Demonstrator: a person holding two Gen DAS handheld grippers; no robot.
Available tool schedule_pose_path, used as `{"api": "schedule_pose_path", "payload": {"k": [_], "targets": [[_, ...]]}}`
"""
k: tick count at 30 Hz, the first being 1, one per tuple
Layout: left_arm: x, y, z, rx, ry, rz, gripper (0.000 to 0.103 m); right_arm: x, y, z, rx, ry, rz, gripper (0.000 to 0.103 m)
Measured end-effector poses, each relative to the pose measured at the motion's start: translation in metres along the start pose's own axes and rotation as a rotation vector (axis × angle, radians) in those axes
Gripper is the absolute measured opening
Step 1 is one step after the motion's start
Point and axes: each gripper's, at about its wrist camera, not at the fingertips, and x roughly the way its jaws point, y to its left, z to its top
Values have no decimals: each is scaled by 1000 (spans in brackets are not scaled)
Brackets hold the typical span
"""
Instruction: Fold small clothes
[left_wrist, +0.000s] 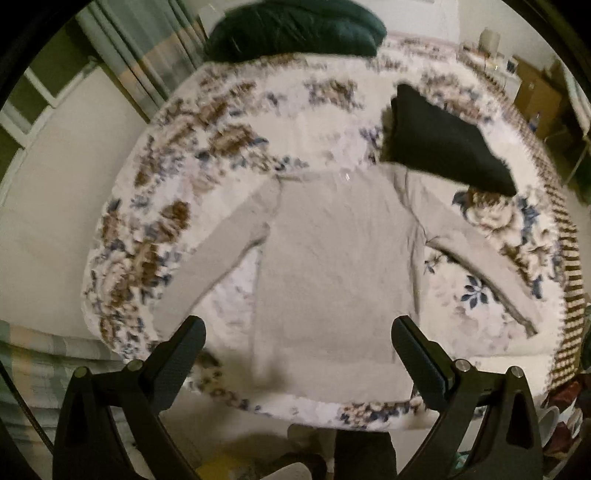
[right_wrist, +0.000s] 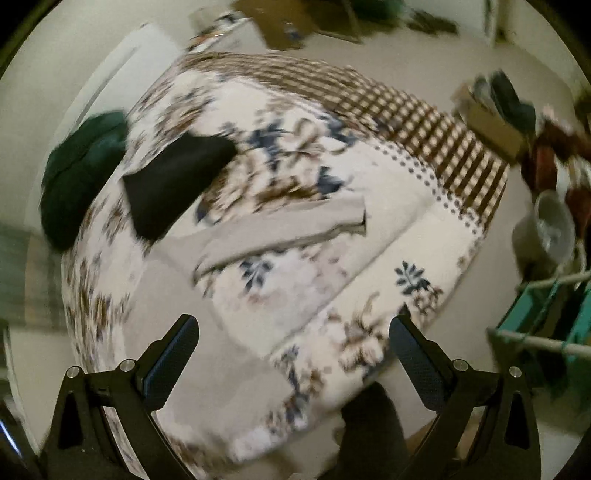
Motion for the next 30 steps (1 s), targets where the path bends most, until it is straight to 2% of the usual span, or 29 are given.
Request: {"api": "schedule_pose_path", "payload": {"k": [4, 8, 12, 15, 17, 20, 21, 22, 24, 27, 30], "targets": [[76, -42, 13, 39, 69, 22, 103, 80, -40, 34, 127, 4, 30, 103], [130, -65, 22, 33, 68, 41, 103, 164, -73, 55, 277, 36, 88, 102], [187, -84, 29, 13, 102, 48, 103, 224, -98, 63, 437, 42, 178, 97], [216, -96, 33, 20, 104, 48, 103, 255, -106, 66, 537, 3, 268, 92], [231, -102, 34, 30, 107, 55, 103, 272, -105, 65, 577, -25, 276, 87], [250, -103, 38, 28, 131, 69, 103, 274, -102, 61, 631, -96, 258, 63], [253, -103, 38, 23, 138, 67, 103, 271, -100, 61, 631, -112, 229, 34], [255, -103, 39, 21, 139, 65, 103, 268, -99, 61, 628, -122, 217, 15], [258, -102, 41, 20, 138, 62, 103, 257, -99, 64, 621, -161, 217, 9], [259, -101, 44, 28, 138, 52, 103, 236, -97, 77, 576, -229, 200, 8], [260, -97, 47, 36, 136, 40, 103, 221, -98, 90, 528, -257, 188, 8]]}}
